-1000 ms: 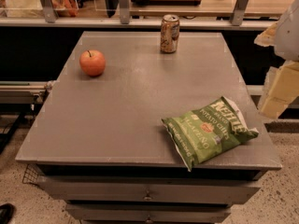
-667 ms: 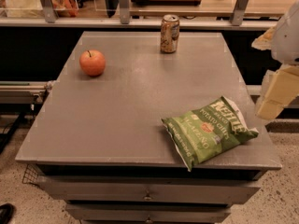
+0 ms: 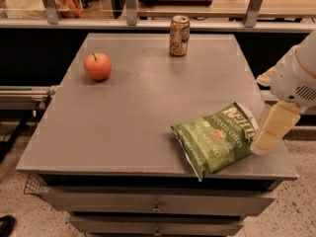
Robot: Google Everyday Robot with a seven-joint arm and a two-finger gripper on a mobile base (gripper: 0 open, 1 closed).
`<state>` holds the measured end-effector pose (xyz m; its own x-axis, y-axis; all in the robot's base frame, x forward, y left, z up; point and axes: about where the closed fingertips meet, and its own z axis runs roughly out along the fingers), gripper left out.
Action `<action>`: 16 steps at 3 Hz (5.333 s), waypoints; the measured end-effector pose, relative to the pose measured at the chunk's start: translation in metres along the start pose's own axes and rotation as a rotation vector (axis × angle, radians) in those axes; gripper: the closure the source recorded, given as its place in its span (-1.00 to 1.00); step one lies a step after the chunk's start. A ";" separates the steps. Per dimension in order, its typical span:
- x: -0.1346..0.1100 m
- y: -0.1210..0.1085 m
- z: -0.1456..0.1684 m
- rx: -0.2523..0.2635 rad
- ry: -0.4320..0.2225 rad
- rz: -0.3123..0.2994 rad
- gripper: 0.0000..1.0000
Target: Move green jalapeno chip bag near apple
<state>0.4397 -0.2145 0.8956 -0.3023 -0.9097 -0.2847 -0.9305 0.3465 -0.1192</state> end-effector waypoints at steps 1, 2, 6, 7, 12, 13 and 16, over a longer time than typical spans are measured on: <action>0.002 0.008 0.026 -0.052 -0.026 0.035 -1.00; -0.003 0.017 0.045 -0.091 -0.058 0.061 -1.00; -0.016 -0.016 0.031 -0.067 -0.114 0.091 0.87; -0.026 -0.049 -0.010 0.034 -0.130 0.077 1.00; -0.179 -0.049 0.052 0.018 -0.359 -0.030 1.00; -0.208 -0.063 0.067 0.010 -0.386 -0.079 1.00; -0.257 -0.103 0.097 -0.021 -0.458 -0.202 0.99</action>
Offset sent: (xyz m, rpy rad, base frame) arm -0.0085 0.0308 -0.0635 0.1512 0.1127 -0.0406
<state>0.6336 0.0059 0.8886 0.0019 -0.7626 -0.6469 -0.9664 0.1650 -0.1973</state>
